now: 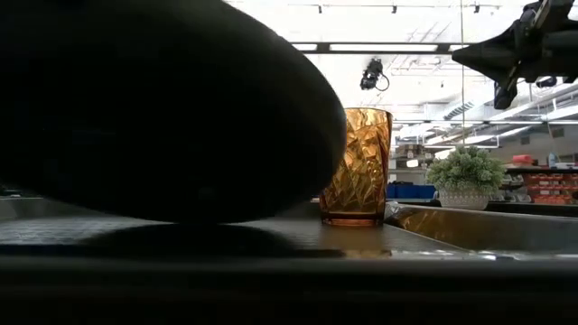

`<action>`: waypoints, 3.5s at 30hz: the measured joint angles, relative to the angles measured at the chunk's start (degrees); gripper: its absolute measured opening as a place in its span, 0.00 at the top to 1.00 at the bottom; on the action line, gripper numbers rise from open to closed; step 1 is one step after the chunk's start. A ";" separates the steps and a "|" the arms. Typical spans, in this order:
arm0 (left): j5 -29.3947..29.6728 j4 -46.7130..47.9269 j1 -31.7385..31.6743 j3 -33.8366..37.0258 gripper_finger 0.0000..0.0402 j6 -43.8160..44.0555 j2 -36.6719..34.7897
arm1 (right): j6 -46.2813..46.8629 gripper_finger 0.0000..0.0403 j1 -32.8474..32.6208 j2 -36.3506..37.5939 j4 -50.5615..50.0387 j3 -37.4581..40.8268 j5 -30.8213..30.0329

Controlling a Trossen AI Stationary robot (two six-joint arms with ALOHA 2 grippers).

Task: Pick and place plate/cup/fork/spoon on tray
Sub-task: Put the black plate on the black tray to the bottom right of the orange cup, then put the orange fork on the black tray to the left of the black plate

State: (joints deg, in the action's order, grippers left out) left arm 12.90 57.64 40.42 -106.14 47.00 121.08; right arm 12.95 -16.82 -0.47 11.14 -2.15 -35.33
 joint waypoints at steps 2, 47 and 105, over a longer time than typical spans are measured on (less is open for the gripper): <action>-0.03 -2.39 -0.02 1.15 0.97 -1.48 0.00 | 0.00 0.96 0.00 0.01 0.03 0.00 0.02; 2.28 -21.22 -11.50 9.13 0.76 -20.60 2.43 | 0.00 0.96 0.00 0.02 1.22 0.00 0.00; -5.64 -17.05 -41.59 -3.81 0.92 -39.02 -0.87 | 0.00 0.96 0.00 0.01 2.23 0.00 0.00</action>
State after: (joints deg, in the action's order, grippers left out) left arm 7.27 40.59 -1.16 -109.95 7.99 120.20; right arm 12.95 -16.82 -0.46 13.37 -2.15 -35.33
